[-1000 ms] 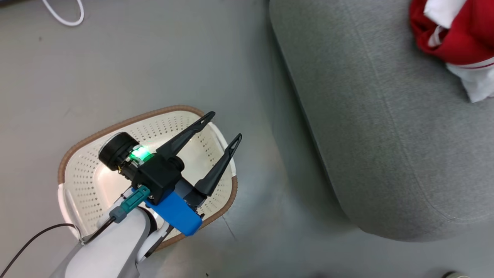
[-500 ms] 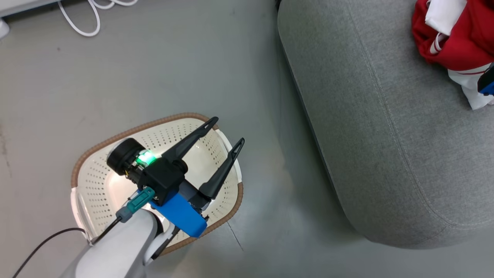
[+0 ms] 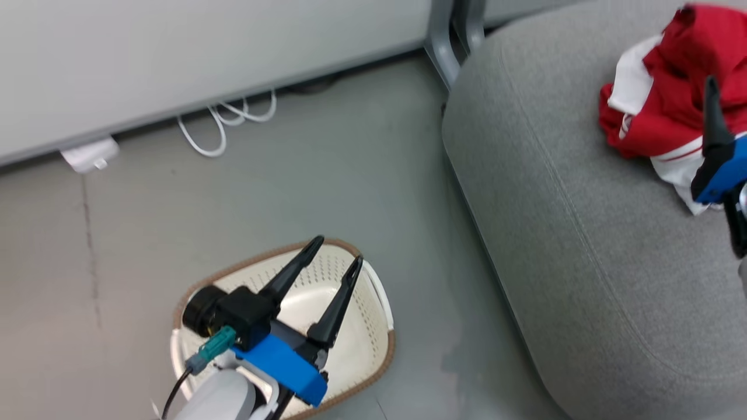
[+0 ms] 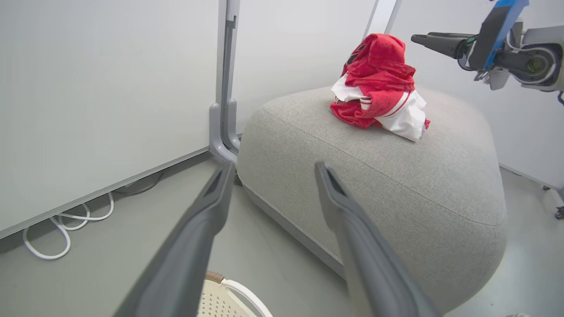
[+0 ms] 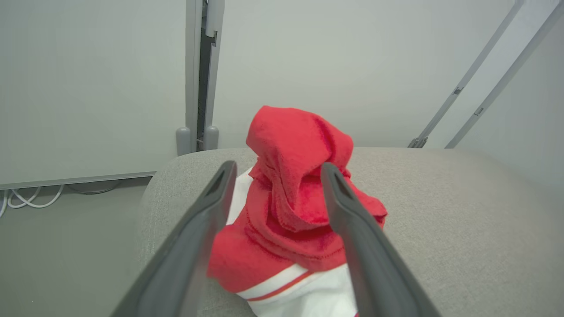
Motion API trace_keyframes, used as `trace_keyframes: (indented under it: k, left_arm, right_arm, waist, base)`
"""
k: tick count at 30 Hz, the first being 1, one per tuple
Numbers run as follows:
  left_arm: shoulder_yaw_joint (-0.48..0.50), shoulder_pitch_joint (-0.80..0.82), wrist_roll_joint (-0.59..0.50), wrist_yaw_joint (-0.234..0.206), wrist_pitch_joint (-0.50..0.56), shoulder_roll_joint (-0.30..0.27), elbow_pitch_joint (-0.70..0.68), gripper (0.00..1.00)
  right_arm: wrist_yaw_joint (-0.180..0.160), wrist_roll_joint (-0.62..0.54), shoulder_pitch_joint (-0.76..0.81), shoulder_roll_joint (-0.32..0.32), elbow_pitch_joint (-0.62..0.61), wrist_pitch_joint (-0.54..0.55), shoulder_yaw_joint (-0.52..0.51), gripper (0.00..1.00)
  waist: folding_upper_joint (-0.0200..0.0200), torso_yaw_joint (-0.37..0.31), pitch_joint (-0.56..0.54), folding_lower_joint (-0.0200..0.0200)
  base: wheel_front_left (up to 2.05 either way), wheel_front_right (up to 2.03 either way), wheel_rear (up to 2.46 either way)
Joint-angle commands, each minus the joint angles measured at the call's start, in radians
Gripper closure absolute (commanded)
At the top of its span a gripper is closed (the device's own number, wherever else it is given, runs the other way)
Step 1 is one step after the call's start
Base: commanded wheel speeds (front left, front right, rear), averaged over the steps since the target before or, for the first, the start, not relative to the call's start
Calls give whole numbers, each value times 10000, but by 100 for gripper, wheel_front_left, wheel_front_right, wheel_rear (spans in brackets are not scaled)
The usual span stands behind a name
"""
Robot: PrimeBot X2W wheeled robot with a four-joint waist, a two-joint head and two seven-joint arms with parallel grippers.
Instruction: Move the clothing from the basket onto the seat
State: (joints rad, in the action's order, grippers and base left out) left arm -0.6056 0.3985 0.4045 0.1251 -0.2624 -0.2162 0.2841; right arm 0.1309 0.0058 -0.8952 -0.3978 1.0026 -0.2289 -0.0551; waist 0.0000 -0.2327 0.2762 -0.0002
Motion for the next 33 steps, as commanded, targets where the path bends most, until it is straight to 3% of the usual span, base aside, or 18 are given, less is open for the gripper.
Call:
trace_keyframes:
  k: [1, 13, 23, 33]
  left_arm:
    - [198, -392, 44, -24, -28, 24, 36, 0]
    - [1827, -2187, -114, 16, -31, 485, 159, 0]
    - [3352, -3172, -432, 26, -32, 734, 61, 0]
    - [4060, -3492, -805, 48, -34, 1109, 245, 0]
  right_arm:
    - [-3, 125, 375, 26, -172, 28, 155, 0]
    - [-3, 1159, 3869, 444, -3440, 145, 674, 0]
    - [-3, 859, 7042, 1795, -7469, 1387, 103, 0]
    - [-3, 287, 8873, 2807, -9214, 1854, 44, 0]
  waist:
    - [0, 490, -898, 2]
    - [0, 1566, -2521, 2]
    - [0, 2157, -2838, 2]
    - [0, 2731, -3008, 2]
  base:
    - [0, 0, 0]
    - [0, 0, 0]
    - [0, 0, 0]
    - [0, 0, 0]
